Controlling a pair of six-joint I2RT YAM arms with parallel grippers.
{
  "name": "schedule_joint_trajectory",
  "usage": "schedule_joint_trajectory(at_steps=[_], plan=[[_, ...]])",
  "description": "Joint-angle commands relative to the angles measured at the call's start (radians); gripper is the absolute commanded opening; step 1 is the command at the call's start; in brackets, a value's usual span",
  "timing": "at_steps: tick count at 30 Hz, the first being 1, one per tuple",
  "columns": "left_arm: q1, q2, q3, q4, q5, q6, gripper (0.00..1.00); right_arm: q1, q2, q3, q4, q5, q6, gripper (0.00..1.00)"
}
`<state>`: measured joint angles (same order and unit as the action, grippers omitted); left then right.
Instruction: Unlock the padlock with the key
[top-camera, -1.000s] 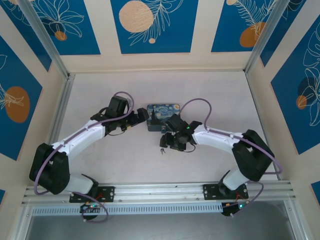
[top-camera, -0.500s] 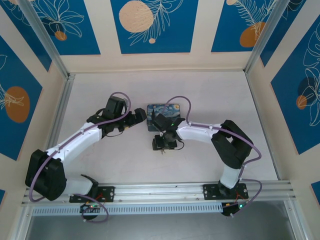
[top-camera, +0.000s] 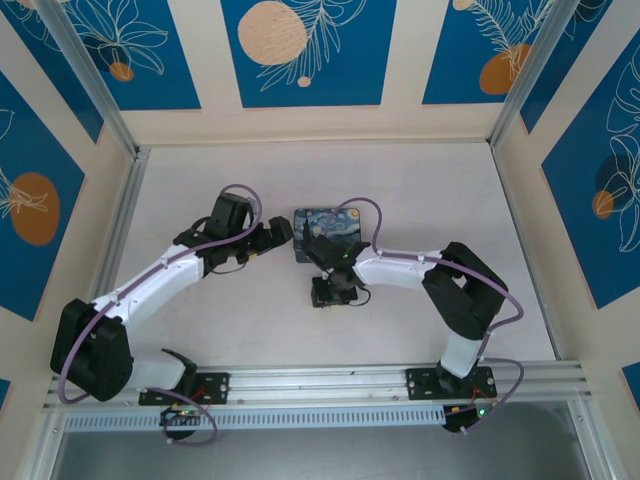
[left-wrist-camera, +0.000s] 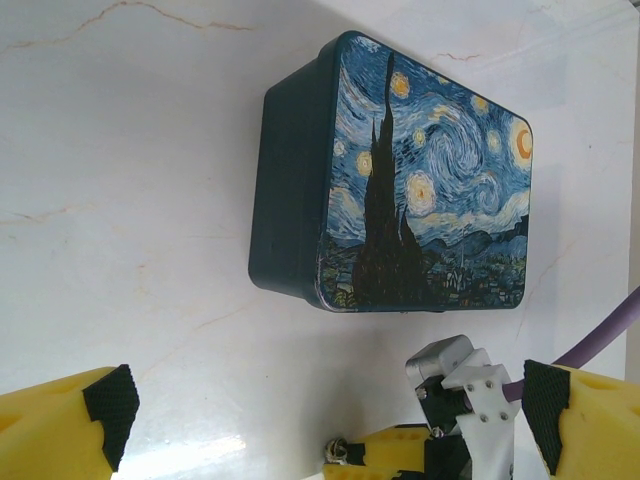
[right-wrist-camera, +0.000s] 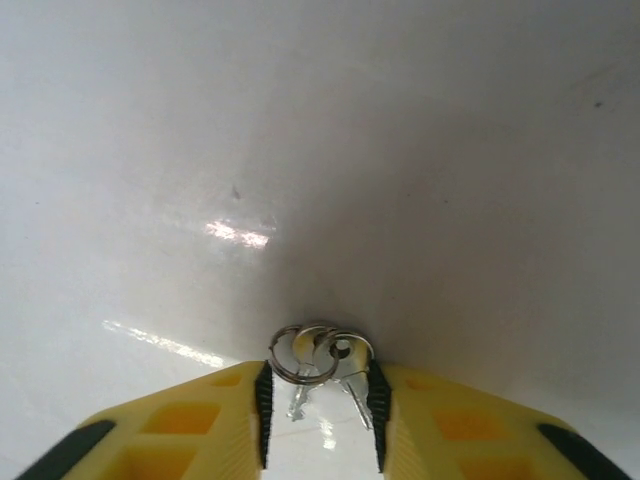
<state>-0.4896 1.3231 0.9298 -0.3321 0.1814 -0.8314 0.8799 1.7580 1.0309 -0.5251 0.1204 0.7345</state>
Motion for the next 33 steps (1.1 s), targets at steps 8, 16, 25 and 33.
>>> schedule_joint_trajectory(at_steps=[8,16,25,33], plan=[[-0.009,0.004,0.008,-0.002,0.010,0.001,1.00,-0.004,-0.068,-0.053,-0.044,0.030,0.031,0.26],[-0.009,0.018,0.022,-0.002,0.013,0.004,1.00,-0.001,-0.208,-0.116,-0.082,0.050,0.059,0.41],[-0.009,0.037,0.030,-0.002,0.020,0.002,1.00,0.011,-0.160,-0.084,-0.130,0.099,0.016,0.67],[-0.008,0.044,0.054,-0.014,0.021,0.011,1.00,0.040,-0.067,-0.032,-0.161,0.146,-0.003,0.68]])
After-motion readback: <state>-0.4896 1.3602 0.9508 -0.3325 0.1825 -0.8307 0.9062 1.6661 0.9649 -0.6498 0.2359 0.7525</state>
